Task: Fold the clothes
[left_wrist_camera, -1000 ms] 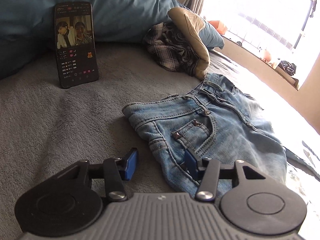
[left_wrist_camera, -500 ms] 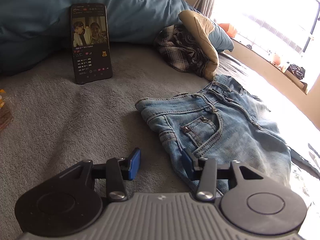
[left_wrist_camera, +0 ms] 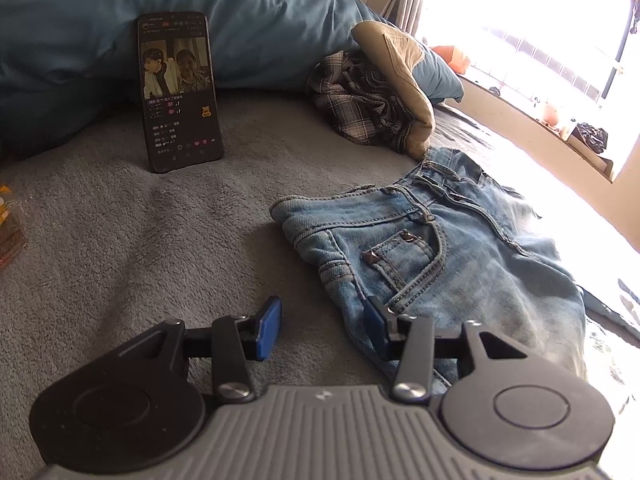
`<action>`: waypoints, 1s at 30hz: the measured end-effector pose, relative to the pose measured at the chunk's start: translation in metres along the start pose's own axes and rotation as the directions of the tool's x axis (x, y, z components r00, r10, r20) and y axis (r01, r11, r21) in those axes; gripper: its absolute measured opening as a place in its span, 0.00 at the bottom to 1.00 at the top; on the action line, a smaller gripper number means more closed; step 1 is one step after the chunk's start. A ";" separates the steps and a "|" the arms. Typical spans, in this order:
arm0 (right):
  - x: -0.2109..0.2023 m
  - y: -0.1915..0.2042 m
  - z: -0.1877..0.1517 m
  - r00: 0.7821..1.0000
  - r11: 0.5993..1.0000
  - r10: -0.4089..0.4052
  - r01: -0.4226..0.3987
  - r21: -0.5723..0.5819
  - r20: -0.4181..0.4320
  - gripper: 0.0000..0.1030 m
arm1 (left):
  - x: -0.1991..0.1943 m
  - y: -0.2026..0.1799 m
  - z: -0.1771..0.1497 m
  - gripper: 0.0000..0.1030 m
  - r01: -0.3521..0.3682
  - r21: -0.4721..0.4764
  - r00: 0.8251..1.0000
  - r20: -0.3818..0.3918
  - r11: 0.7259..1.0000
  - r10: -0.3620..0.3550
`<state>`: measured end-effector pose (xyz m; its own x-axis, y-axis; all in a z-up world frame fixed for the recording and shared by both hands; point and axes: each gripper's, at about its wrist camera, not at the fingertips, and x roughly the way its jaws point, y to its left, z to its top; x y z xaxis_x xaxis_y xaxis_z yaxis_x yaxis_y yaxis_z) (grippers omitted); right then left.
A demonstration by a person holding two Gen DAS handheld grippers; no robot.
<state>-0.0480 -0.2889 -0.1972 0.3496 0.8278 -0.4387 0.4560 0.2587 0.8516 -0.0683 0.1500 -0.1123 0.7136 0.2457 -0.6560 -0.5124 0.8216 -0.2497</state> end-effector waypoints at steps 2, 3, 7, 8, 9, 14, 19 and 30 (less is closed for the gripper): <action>-0.002 0.006 -0.001 1.000 0.999 0.004 -0.004 -0.041 0.002 0.04 | 0.002 0.000 0.002 0.45 -0.002 -0.004 1.000 0.000 1.000 0.002; -0.004 0.009 -0.001 1.000 0.998 0.007 -0.007 -0.066 0.007 0.04 | 0.003 0.000 0.003 0.45 -0.004 -0.008 1.000 0.001 1.000 0.004; -0.012 0.020 0.000 0.998 0.989 0.045 -0.040 -0.142 0.033 0.02 | 0.010 0.002 0.011 0.45 -0.004 -0.043 1.000 0.001 0.999 0.004; -0.013 0.021 0.000 0.998 0.988 0.052 -0.046 -0.149 0.038 0.02 | 0.013 0.002 0.013 0.45 0.002 -0.050 1.000 -0.008 0.999 -0.002; -0.014 0.021 0.001 0.997 0.987 0.057 -0.050 -0.153 0.042 0.02 | 0.016 0.002 0.015 0.45 0.008 -0.056 1.000 -0.019 0.998 -0.010; -0.019 0.020 0.005 0.995 0.985 0.075 -0.064 -0.160 0.060 0.02 | 0.030 -0.005 0.023 0.45 0.006 -0.067 0.999 -0.042 0.998 -0.009; -0.020 0.025 0.007 0.993 0.976 0.075 -0.056 -0.209 0.087 0.01 | 0.032 -0.015 0.025 0.27 -0.016 -0.047 1.000 -0.018 0.999 0.015; -0.038 0.058 0.013 0.975 0.945 0.125 -0.061 -0.322 0.183 0.01 | 0.018 -0.041 0.044 0.11 -0.026 -0.002 0.996 0.087 1.000 0.026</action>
<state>-0.0244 -0.3118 -0.1353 0.5478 0.7485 -0.3738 0.1463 0.3542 0.9237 -0.0137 0.1435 -0.0822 0.7388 0.3106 -0.5981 -0.5317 0.8140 -0.2339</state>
